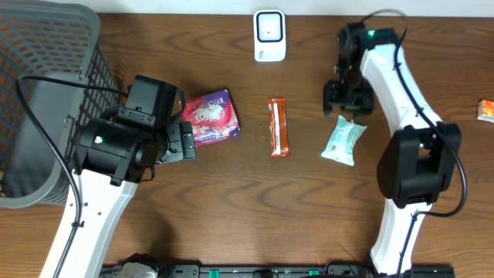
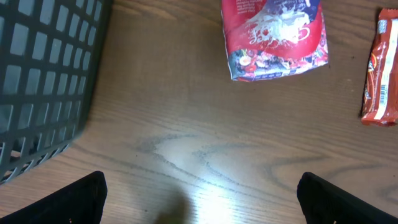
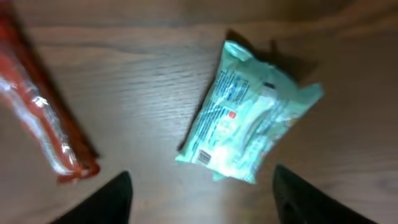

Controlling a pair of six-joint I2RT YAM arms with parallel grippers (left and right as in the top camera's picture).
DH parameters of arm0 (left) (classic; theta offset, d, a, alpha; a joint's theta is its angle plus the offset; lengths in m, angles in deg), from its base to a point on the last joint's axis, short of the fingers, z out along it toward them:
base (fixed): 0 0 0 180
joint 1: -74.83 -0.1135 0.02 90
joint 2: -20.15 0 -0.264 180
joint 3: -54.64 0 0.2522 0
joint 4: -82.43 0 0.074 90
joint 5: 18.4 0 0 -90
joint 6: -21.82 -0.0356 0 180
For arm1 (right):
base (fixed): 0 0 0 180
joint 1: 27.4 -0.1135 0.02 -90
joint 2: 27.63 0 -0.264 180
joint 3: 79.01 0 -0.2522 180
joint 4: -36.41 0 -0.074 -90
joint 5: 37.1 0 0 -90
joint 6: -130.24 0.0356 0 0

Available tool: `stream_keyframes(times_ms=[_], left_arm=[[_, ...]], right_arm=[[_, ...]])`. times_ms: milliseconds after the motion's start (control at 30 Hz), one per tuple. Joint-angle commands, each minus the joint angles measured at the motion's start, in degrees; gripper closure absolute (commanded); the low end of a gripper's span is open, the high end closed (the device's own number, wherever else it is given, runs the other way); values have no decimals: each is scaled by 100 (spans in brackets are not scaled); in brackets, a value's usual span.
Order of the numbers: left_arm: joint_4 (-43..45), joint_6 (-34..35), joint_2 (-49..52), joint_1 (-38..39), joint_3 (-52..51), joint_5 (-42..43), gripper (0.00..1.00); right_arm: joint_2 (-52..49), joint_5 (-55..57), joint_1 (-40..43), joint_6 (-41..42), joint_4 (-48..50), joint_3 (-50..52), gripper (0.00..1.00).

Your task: Scan the item barcode

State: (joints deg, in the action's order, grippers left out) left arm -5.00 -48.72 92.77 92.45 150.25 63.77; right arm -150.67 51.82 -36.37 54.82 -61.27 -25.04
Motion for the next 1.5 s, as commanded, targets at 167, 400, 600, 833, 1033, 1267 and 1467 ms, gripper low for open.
stream_keyframes(times_ms=[167,400,600,833,1033,1267,1467], left_arm=[[-24,-11,4,-31,-24,-17,2],[-24,-11,4,-31,-24,-17,2],[-24,-13,4,-31,-24,-17,2],[-24,-11,4,-31,-24,-17,2],[-24,-11,4,-31,-24,-17,2],[-24,-13,4,-31,-26,-17,2],[-24,-11,4,-31,-24,-17,2]], right_arm=[[-7,1390,-240,1051,-9,664,15],[-7,1115,-236,1495,1224,2017,27],[-7,601,-267,1403,2022,2476,52],[-7,-1690,-157,485,2441,2269,98],[-7,-4758,153,-730,2500,1917,98],[-24,-5716,575,-1290,2702,2459,95],[-31,-5486,1032,-918,3442,3370,85]])
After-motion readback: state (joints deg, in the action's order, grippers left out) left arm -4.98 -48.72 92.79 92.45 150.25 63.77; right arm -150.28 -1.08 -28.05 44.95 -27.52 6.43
